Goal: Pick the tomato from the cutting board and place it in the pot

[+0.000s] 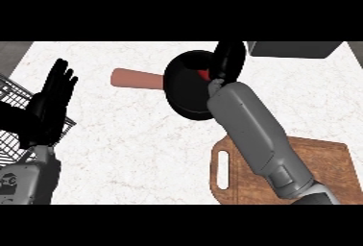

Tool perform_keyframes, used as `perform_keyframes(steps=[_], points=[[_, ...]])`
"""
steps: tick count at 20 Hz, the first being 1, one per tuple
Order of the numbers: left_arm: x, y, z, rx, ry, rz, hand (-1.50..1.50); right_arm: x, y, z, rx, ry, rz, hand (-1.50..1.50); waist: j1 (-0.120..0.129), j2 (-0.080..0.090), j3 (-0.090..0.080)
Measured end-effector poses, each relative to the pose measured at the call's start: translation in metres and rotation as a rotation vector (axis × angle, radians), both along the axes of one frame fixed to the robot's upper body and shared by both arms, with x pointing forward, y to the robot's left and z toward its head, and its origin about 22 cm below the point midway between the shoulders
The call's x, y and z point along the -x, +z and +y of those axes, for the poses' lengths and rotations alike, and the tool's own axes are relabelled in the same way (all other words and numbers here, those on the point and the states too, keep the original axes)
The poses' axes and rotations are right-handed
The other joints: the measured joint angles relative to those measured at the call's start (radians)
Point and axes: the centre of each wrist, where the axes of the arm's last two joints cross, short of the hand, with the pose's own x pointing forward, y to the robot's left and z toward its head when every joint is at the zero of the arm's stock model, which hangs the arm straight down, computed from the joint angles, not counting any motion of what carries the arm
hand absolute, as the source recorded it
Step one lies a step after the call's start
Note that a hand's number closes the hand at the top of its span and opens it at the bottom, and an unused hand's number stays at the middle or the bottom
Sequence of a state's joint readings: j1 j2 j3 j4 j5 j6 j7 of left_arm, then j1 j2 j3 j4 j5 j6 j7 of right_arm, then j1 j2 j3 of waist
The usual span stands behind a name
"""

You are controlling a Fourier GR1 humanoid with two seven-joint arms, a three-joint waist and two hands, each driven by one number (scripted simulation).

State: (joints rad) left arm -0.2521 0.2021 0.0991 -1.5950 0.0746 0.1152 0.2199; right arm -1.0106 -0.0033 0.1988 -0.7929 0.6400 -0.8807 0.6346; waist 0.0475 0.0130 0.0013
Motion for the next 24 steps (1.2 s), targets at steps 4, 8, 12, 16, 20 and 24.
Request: perform_keyframes(steps=[4, 8, 12, 16, 20, 24], points=[[0.006, -0.007, 0.005, 0.003, 0.023, 0.009, 0.0, 0.009, -0.006, -0.011, -0.103, 0.001, -0.065, -1.5, -0.023, -0.008, -0.001], [0.016, -0.005, 0.007, 0.003, 0.036, 0.016, 0.0, 0.024, -0.01, -0.03, -0.167, 0.002, -0.1, -1.5, -0.041, -0.014, -0.001], [0.013, 0.0, 0.016, 0.003, 0.051, 0.018, 0.0, 0.044, -0.007, -0.057, -0.197, 0.023, -0.109, -1.5, -0.053, -0.016, -0.001], [0.011, -0.002, 0.013, 0.002, 0.055, 0.015, 0.0, 0.071, -0.006, -0.077, -0.207, 0.047, -0.1, -1.5, -0.056, -0.017, -0.001], [0.011, -0.001, 0.015, 0.0, 0.046, 0.014, 0.0, 0.093, -0.006, -0.101, -0.201, 0.052, -0.099, -1.5, -0.054, -0.016, -0.001], [0.014, -0.003, 0.012, -0.003, 0.046, 0.015, 0.0, 0.109, -0.006, -0.12, -0.193, 0.059, -0.087, -1.5, -0.052, -0.015, -0.001]])
